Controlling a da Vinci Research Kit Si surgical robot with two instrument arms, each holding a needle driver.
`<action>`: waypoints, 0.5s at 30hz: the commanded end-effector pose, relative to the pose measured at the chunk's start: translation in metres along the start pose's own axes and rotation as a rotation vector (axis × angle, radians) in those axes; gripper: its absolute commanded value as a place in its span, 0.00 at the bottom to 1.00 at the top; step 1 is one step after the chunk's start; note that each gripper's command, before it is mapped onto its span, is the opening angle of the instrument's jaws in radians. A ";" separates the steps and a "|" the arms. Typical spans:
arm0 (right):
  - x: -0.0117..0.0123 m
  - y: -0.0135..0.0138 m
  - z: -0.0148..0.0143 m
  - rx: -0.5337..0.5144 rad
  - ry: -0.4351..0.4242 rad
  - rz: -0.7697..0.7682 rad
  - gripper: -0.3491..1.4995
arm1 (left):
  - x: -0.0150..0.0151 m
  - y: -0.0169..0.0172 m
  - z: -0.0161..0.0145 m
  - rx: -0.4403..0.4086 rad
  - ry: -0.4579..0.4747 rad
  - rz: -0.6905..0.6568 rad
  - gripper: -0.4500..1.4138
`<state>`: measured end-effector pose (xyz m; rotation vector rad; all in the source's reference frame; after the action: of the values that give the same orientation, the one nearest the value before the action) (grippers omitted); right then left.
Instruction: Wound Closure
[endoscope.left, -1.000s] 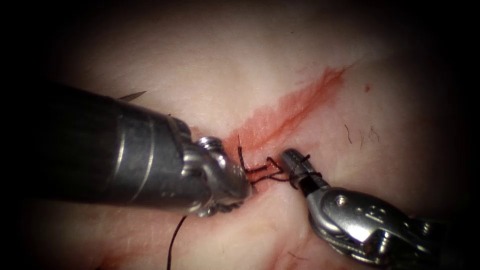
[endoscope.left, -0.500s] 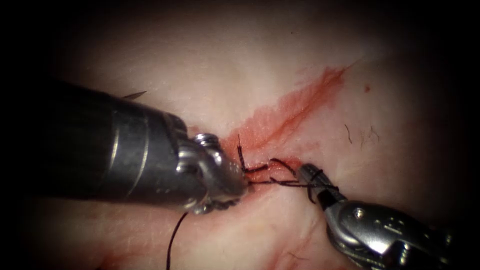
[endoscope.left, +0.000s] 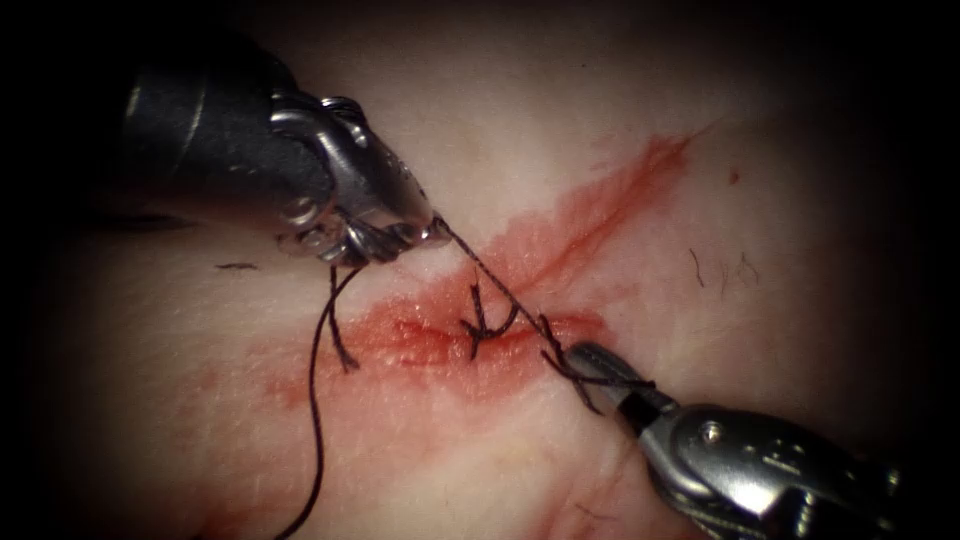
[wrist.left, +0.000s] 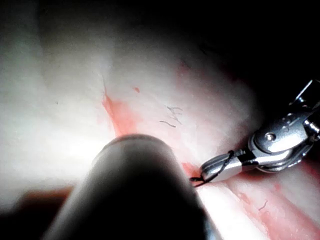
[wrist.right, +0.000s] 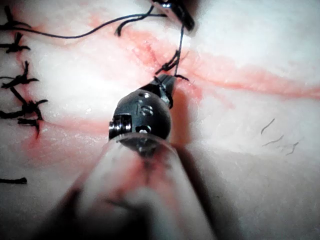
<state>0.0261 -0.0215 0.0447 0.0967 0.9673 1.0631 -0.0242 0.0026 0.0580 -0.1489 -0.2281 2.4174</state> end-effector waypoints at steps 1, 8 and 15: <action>0.0006 -0.0005 0.0004 0.019 0.004 -0.006 0.00 | 0.0011 -0.0005 0.0009 0.004 0.000 -0.006 0.00; 0.0013 -0.0003 0.0000 0.075 0.023 -0.027 0.00 | 0.0037 -0.0029 0.0038 0.035 0.002 -0.026 0.00; 0.0020 -0.0005 -0.0008 0.120 0.032 -0.035 0.00 | 0.0034 -0.0034 0.0055 0.053 0.003 -0.035 0.00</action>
<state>0.0252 -0.0207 0.0424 0.1625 1.0588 0.9753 -0.0248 0.0069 0.0634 -0.1238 -0.1493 2.3805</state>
